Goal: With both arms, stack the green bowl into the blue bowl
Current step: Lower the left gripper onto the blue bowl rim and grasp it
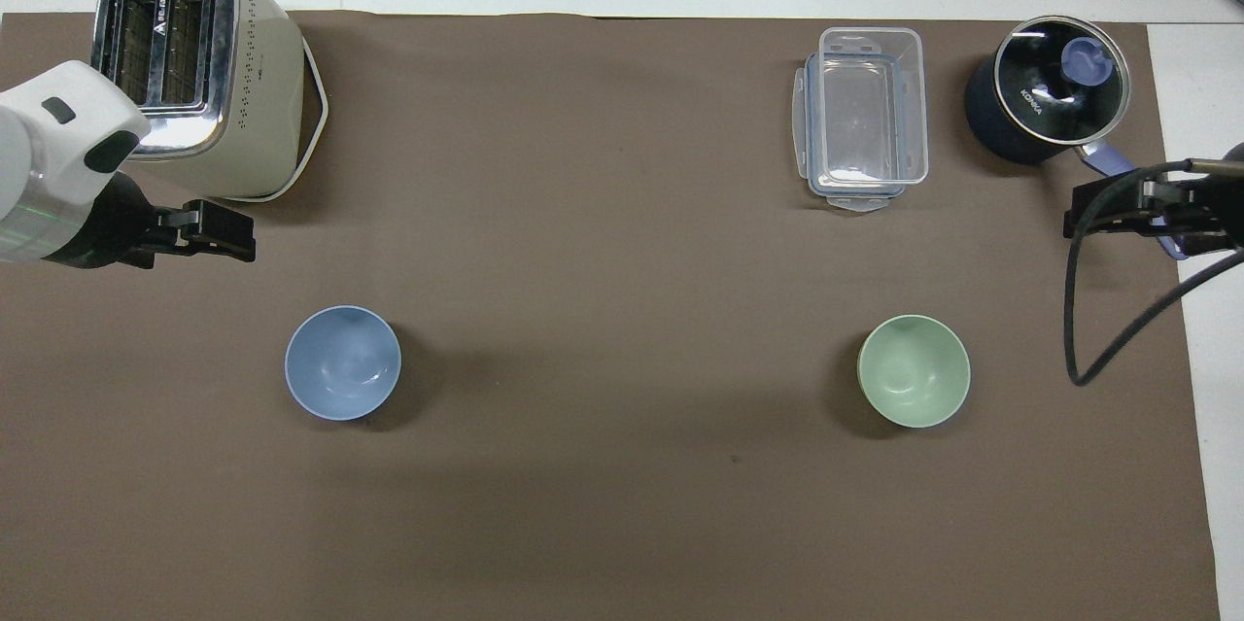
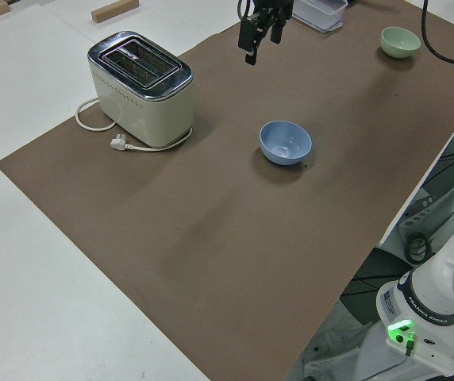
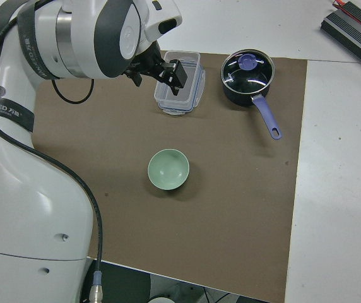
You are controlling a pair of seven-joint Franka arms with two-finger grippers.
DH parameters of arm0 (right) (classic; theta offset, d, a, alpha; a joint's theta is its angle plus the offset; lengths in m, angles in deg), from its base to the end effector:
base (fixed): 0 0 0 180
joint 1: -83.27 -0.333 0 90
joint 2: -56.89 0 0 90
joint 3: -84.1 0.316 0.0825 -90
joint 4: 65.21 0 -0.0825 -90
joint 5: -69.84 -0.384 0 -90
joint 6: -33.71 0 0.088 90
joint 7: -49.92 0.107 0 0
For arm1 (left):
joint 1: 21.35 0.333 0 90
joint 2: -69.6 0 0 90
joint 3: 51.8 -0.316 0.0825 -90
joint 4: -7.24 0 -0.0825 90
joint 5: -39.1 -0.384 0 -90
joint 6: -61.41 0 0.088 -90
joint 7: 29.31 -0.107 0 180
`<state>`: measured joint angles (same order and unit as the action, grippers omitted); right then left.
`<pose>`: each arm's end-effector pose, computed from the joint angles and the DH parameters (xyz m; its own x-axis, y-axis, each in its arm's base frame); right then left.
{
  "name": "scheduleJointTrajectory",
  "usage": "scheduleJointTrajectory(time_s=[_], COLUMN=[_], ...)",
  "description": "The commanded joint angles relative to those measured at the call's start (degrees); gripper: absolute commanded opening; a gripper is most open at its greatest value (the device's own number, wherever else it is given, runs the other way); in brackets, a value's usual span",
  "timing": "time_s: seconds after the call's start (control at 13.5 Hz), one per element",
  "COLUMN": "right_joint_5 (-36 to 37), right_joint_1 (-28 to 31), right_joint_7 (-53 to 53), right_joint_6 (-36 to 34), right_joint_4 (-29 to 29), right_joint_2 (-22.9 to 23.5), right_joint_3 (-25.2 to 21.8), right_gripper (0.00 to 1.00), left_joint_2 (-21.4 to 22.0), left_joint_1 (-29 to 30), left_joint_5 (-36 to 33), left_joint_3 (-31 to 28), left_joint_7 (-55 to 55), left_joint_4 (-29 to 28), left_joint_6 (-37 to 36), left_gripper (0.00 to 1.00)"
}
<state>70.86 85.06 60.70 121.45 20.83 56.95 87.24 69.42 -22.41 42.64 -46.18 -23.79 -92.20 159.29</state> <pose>0.5512 0.0110 0.6529 0.9859 -0.1645 0.0314 -0.1650 -0.9862 0.0120 0.5561 -0.0709 0.5565 0.9993 -0.0119 -0.0364 -0.0098 -0.9983 0.0580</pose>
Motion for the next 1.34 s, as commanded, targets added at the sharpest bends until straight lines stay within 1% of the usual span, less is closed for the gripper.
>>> scheduleJointTrajectory(time_s=[0.0, 0.3, 0.74, 0.89, 1.04, 1.11, 1.19, 1.26], right_joint_5=[-1.11, -1.11, -1.11, -1.2, -1.2, -1.2, -1.2, -1.2], right_joint_1=[0.49, 0.49, 0.49, 0.49, 0.49, 0.49, 0.49, 0.49], right_joint_7=[0.21, 0.21, 0.21, 0.21, 0.21, 0.21, 0.21, 0.21], right_joint_6=[0.33, 0.33, 0.33, 0.33, 0.33, 0.33, 0.24, 0.33], right_joint_4=[0.09, 0.09, 0.09, 0.09, 0.09, 0.09, 0.09, 0.09], right_joint_2=[-0.32, -0.32, -0.32, -0.32, -0.32, -0.32, -0.32, -0.32], right_joint_3=[0.11, 0.11, 0.11, 0.11, 0.11, 0.11, 0.11, 0.11], right_gripper=[1.0, 1.0, 1.0, 1.0, 1.0, 1.0, 1.0, 1.0], left_joint_2=[2.46, 2.99, 2.91, 2.99, 2.91, 2.82, 2.9, 2.99], left_joint_1=[0.27, 1.24, 1.15, 0.45, -1.91, -2.71, -2.8, -2.72], left_joint_5=[1.03, 3.5, 6.13, 8.15, 8.15, 8.15, 8.15, 8.15], left_joint_3=[-0.43, -0.52, -0.52, -0.52, -0.44, -0.44, -0.44, -0.52], left_joint_7=[-2.34, -5.77, -11.48, -12.8, -12.81, -12.81, -12.9, -12.9], left_joint_4=[-4.87, -7.6, -15.85, -20.23, -24.54, -27.35, -29.81, -30.79], left_joint_6=[3.88, 6.08, 13.28, 17.49, 21.53, 24.86, 27.59, 29.01], left_gripper=[1.0, 1.0, 1.0, 1.0, 1.0, 1.0, 1.0, 1.0])
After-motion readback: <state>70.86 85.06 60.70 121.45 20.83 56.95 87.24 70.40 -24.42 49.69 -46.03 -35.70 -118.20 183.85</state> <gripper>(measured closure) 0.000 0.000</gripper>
